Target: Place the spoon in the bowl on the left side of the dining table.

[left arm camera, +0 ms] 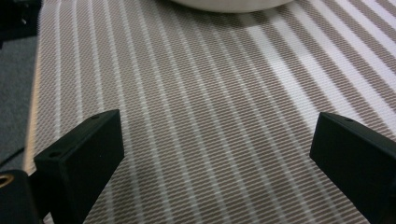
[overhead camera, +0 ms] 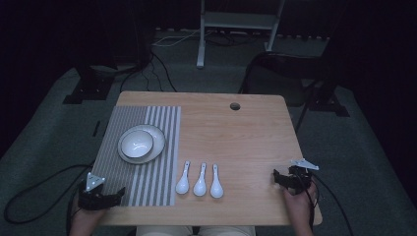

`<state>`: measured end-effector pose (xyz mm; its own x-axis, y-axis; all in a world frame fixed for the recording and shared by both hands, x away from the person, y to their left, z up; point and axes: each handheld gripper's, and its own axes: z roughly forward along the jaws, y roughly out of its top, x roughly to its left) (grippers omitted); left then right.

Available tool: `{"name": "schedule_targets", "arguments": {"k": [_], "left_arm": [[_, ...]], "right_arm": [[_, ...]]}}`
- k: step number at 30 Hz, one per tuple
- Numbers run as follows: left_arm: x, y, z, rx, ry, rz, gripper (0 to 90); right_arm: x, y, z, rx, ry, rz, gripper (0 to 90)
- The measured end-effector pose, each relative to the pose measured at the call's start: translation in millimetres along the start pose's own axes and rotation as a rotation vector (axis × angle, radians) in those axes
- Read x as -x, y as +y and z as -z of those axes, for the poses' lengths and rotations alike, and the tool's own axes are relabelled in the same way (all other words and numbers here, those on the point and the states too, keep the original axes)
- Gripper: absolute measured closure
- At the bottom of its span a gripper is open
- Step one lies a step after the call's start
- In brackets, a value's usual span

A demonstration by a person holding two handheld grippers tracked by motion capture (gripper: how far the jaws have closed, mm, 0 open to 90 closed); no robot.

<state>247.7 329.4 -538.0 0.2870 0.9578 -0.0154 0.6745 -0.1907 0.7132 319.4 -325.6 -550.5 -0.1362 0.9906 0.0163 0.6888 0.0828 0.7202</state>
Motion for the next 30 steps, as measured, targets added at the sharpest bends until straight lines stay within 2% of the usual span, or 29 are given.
{"name": "schedule_targets", "arguments": {"k": [4,8,11,17,19,23,25,27,28,30], "left_arm": [[-5.0,-2.7,-1.0,-0.008,-0.012,0.004,3.0],[-6.0,-2.1,-0.5,-0.007,-0.004,-0.002,3.0],[-7.4,-3.1,-2.0,-0.026,-0.008,0.01,3.0],[-6.7,-1.3,-3.1,-0.057,0.008,-0.006,3.0],[-5.7,-0.9,-2.5,-0.053,0.016,-0.011,3.0],[-1.2,2.2,-0.8,-0.034,-0.005,-0.02,2.9],[-0.5,2.0,-2.7,-0.043,-0.027,-0.022,3.0],[-0.3,1.4,-4.1,-0.048,-0.03,-0.021,3.0],[-0.3,0.6,-5.6,-0.056,-0.05,-0.023,3.0],[0.3,1.0,-5.7,-0.058,-0.052,-0.024,3.0]], "right_arm": [[0.0,0.0,0.0,0.0,0.0,0.0,11.8],[0.0,0.0,0.0,0.0,0.0,0.0,11.8],[0.0,0.0,0.0,0.0,0.0,0.0,11.8],[-0.1,-0.1,0.1,0.0,0.0,0.0,11.8],[-0.1,-0.1,0.1,0.0,0.0,0.0,11.8],[-0.1,-0.1,0.1,0.0,0.0,0.0,11.8],[-0.1,-0.1,0.1,0.0,0.0,0.0,11.8],[-0.1,-0.1,0.1,0.0,0.0,0.0,11.8],[-0.1,-0.1,0.0,0.001,0.0,0.0,11.9],[-0.1,-0.1,0.0,0.001,0.0,0.0,11.8]]}}
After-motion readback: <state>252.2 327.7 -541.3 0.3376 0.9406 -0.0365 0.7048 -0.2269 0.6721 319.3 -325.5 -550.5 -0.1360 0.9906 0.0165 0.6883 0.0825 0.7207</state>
